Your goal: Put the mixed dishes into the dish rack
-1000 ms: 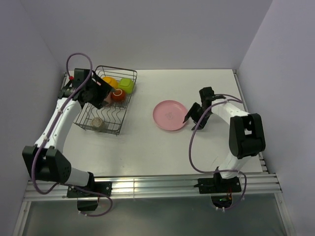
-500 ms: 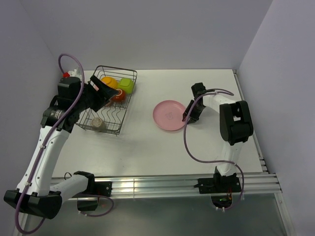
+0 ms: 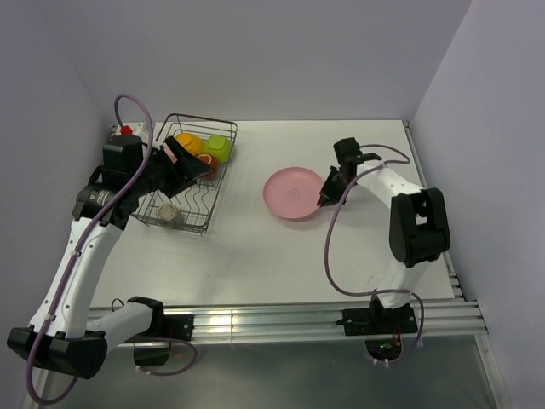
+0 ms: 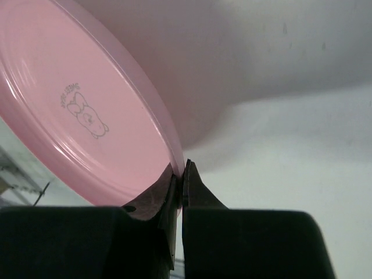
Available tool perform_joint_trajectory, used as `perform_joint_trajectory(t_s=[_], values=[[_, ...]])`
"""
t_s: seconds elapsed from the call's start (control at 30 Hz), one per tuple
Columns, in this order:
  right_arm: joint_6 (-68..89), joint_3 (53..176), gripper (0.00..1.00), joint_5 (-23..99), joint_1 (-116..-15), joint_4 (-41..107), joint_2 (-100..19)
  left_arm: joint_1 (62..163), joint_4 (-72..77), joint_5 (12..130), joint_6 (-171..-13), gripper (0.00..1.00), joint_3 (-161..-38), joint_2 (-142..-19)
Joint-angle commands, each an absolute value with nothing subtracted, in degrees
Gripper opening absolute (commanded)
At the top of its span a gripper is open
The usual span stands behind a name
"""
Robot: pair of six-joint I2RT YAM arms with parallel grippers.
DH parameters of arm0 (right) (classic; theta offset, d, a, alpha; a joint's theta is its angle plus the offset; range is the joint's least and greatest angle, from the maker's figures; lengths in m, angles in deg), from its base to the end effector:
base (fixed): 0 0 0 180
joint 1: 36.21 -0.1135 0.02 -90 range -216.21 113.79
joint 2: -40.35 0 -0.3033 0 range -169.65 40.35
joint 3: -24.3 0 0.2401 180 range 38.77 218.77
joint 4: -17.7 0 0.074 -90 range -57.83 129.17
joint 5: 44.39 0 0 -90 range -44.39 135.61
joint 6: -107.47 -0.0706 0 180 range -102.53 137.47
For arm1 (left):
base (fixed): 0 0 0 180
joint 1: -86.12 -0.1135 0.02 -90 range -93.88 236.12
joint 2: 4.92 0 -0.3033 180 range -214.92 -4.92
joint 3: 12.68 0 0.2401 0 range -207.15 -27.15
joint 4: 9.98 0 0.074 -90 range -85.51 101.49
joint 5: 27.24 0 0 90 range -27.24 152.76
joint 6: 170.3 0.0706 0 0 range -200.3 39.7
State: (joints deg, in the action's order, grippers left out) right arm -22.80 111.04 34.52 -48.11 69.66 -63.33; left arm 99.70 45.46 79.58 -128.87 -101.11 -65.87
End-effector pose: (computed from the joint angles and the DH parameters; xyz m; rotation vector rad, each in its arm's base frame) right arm 0.3622 0.0902 0.2046 0.6498 2.7817 0.4829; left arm 0.2001 -0.0694 0.4231 -0.4690 2.1306 -0.9497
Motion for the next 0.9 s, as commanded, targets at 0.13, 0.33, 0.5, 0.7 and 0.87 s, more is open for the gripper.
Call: perform_joint_trajectory(t_s=[0.13,0.33,0.5,0.7,0.87], values=[[-20.67,107.77,0.0,24.53,-48.34,74.09,-45.11,100.0,39.83,91.32,-125.47,0.72,-100.54,-70.04],[-21.37,109.52,0.0,14.42,-48.69,77.08,-37.88,100.09,35.43,97.65,-126.44,0.72,-98.0,-71.63],[-22.08,112.77,0.0,10.2,-50.36,78.48,-36.12,100.79,33.76,99.85,-126.97,0.72,-97.91,-72.68],[-23.83,117.17,0.0,9.05,-54.84,78.84,-36.55,102.37,31.83,100.99,-127.58,0.72,-98.87,-73.65],[-25.24,119.89,0.0,9.05,-58.44,78.31,-37.96,103.78,31.21,101.08,-128.02,0.72,-99.49,-74.01]])
